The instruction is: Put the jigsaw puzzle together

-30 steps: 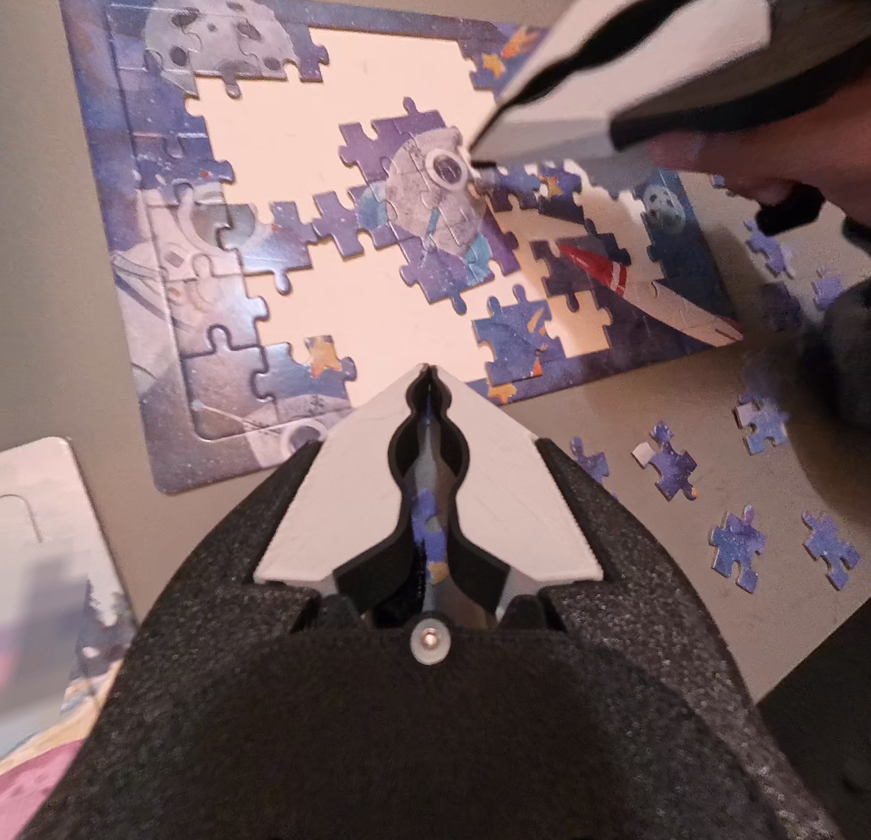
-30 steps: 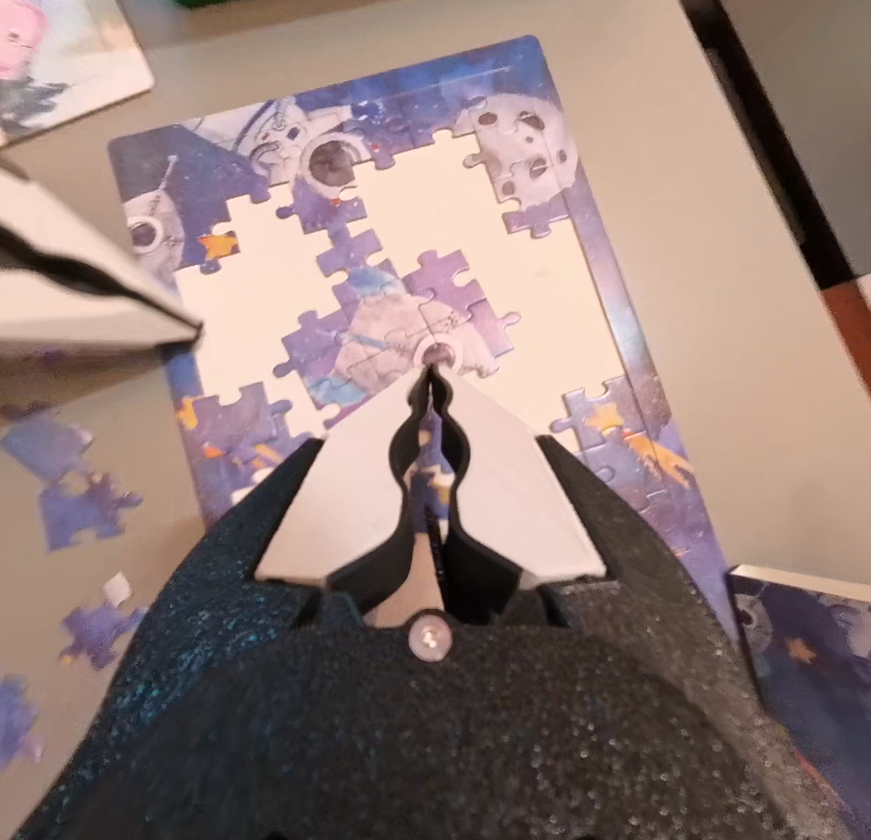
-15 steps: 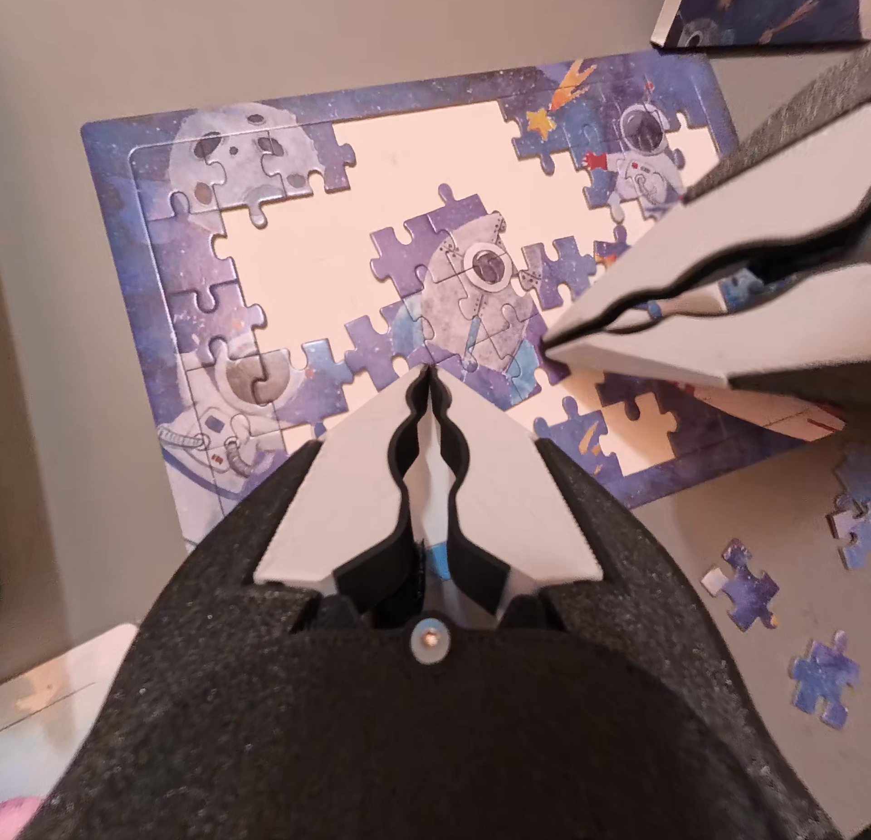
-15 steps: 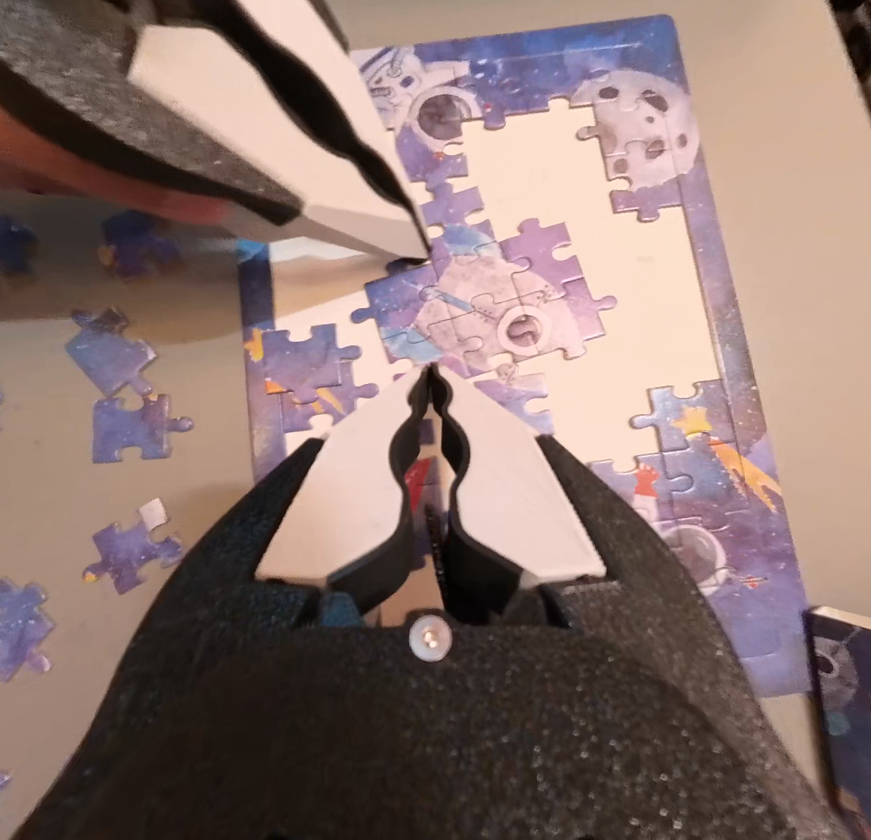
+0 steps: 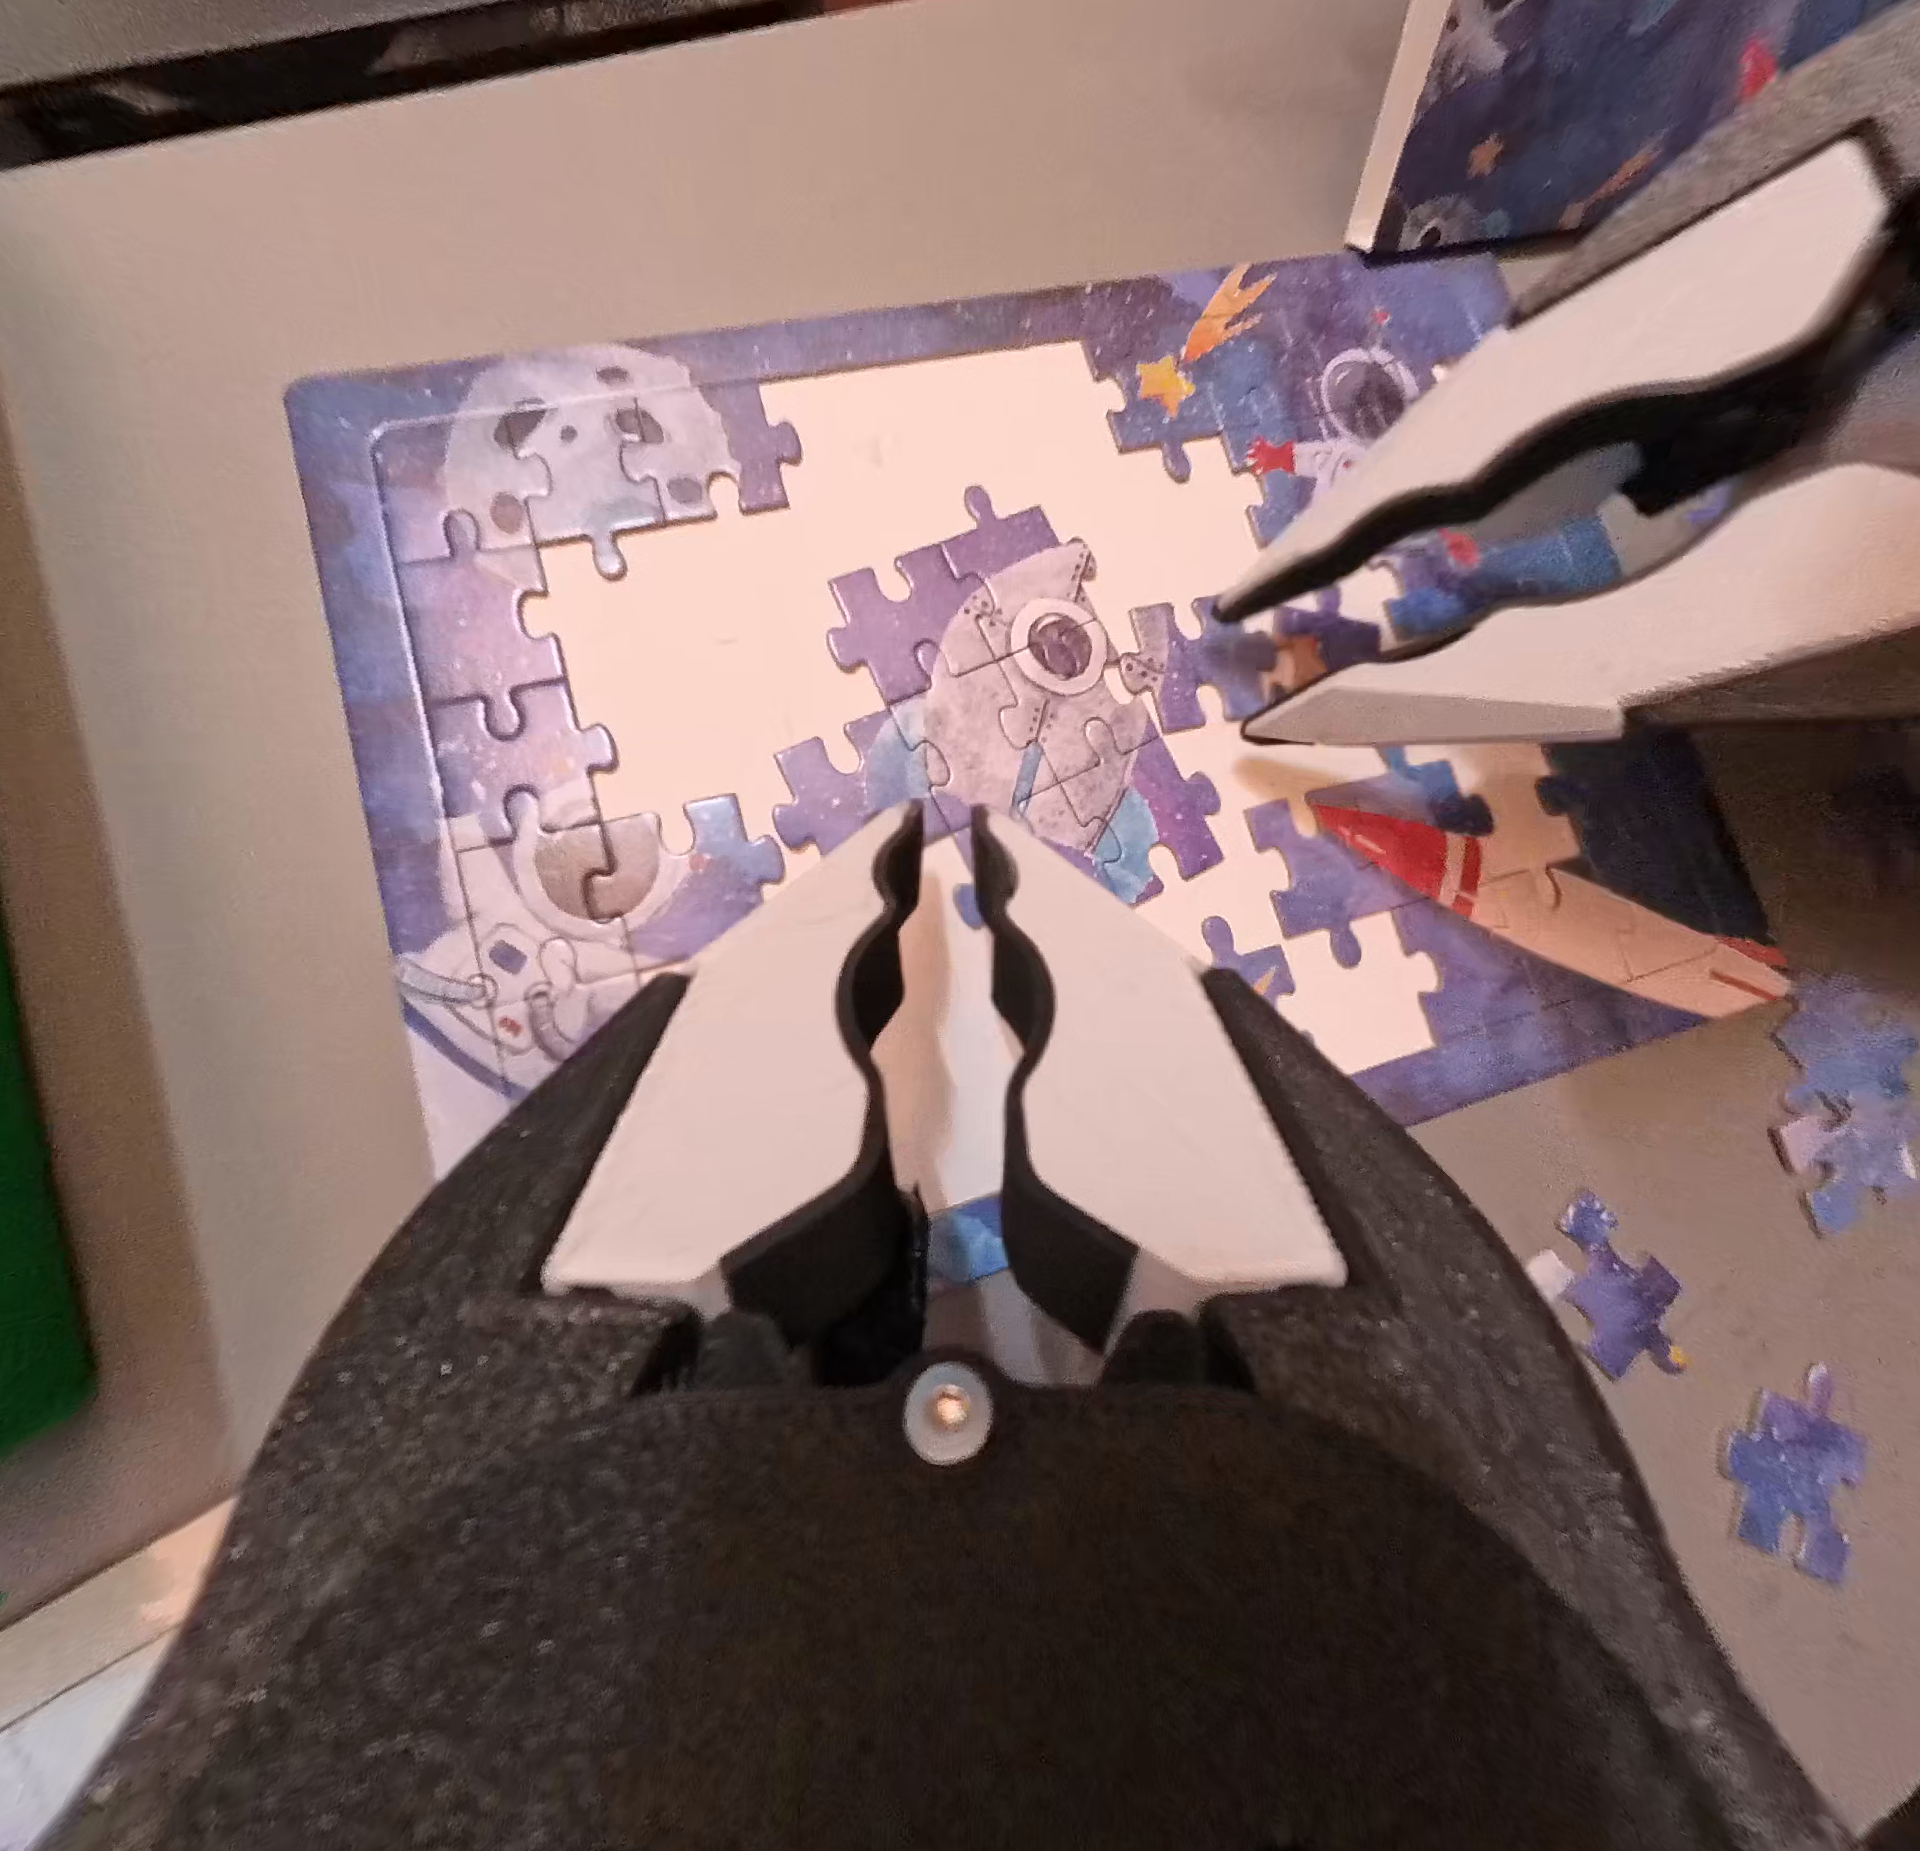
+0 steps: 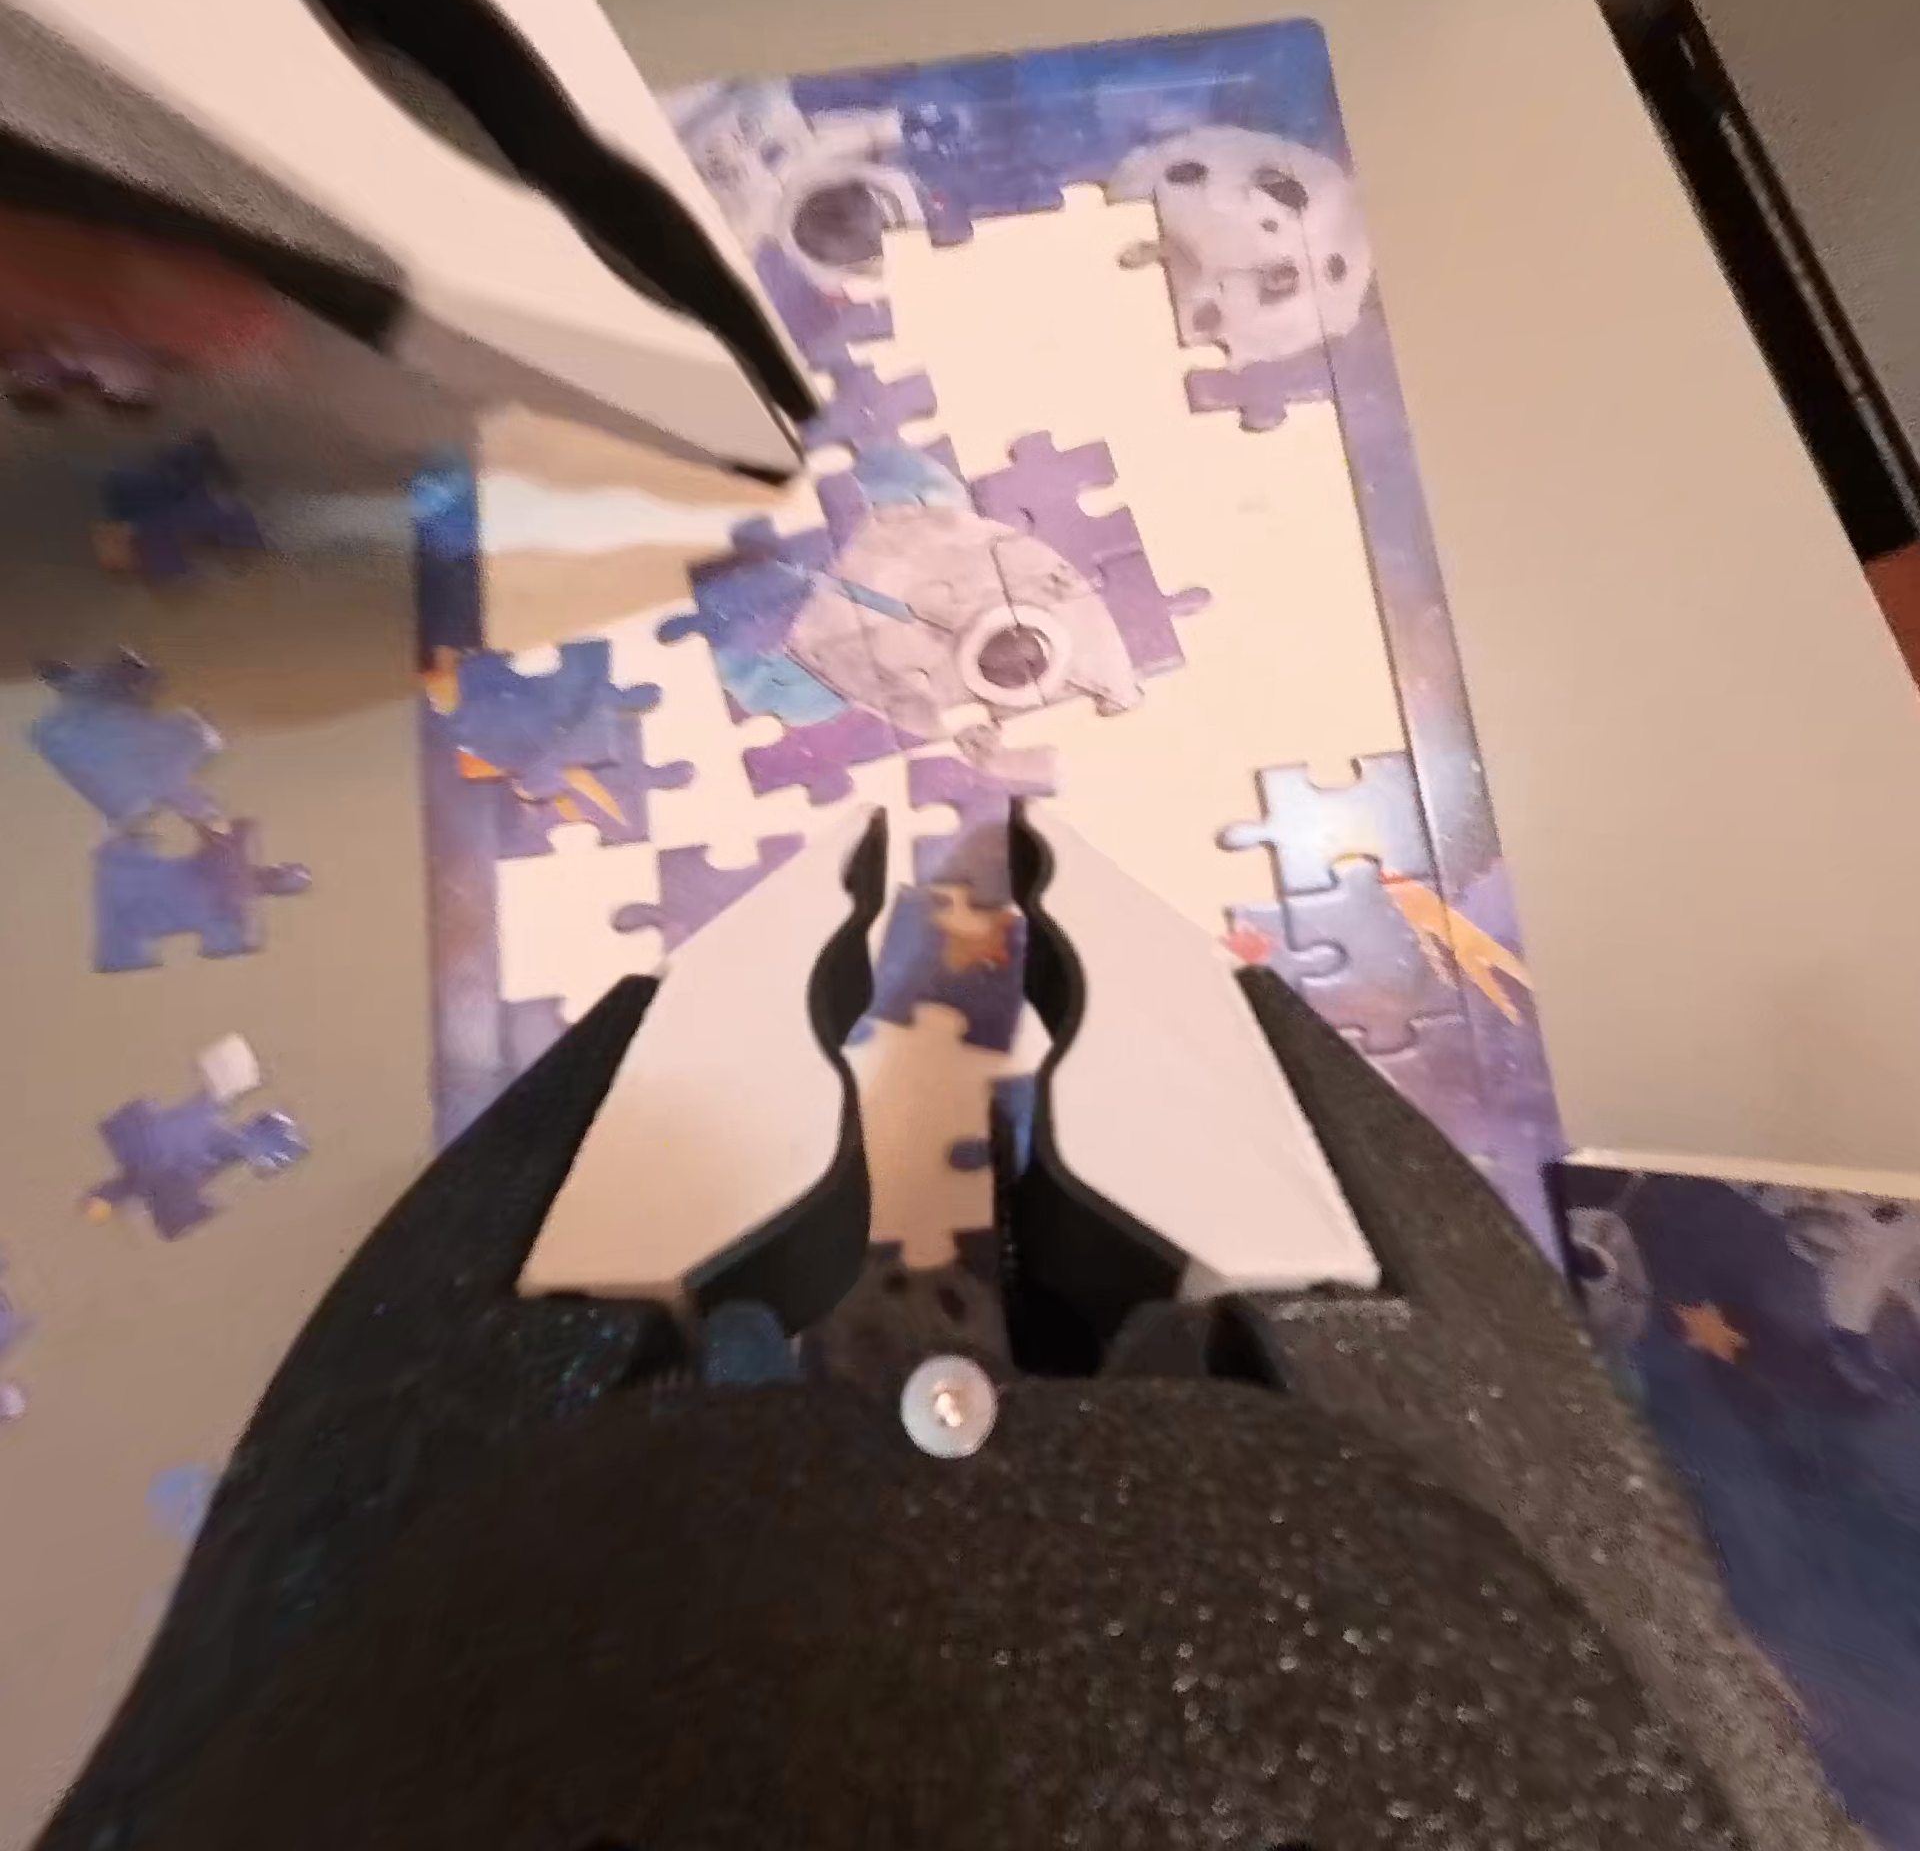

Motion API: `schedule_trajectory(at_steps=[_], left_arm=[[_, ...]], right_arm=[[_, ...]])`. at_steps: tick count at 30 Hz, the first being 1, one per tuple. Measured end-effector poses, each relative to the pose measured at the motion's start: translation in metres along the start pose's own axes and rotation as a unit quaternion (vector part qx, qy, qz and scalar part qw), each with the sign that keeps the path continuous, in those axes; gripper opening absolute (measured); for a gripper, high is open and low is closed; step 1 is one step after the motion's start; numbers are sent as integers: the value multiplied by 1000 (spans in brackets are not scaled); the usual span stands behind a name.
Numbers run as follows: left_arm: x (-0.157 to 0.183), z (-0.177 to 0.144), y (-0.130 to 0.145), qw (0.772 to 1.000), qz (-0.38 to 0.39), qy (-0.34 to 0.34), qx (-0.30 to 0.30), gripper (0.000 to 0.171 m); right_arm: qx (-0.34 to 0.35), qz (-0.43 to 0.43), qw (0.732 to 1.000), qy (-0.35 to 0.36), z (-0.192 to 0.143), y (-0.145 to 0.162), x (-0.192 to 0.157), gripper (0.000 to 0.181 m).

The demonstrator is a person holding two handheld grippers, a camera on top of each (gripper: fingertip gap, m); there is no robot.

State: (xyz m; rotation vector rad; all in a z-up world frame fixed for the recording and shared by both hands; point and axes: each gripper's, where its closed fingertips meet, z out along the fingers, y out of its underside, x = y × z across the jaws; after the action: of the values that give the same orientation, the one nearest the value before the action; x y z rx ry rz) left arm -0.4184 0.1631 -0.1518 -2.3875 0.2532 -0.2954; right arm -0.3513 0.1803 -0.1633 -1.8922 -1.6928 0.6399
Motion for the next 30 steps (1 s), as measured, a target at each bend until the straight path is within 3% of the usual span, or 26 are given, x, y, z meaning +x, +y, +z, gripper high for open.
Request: schedule_trajectory(at_steps=[2,7,13,15,24,25,28,30], left_arm=[[0,-4,-6,1000,14,9,0,15],[1,7,-3,999,32,16,-27,21],[9,15,1,998,38,28,-30,25],[10,14,2,999,33,28,-27,25],[-1,6,1,1000,9,21,-4,24],[-2,6,1,1000,6,21,-2,24],[-4,5,2,1000,4,20,-2,25],[-4,4,4,1000,7,18,-2,25]], right_arm=[[-18,-17,1000,9,3,8,8,35],[-14,16,1000,-22,8,2,6,34],[-22,-1,1000,-15,8,3,12,26],[-35,-11,999,-30,8,4,10,11],[-26,-51,997,-46,6,-3,4,9],[-20,-54,997,-44,4,-6,4,1],[-8,-59,997,-40,1,-10,6,0],[-26,-53,998,-36,-1,-4,11,11]])
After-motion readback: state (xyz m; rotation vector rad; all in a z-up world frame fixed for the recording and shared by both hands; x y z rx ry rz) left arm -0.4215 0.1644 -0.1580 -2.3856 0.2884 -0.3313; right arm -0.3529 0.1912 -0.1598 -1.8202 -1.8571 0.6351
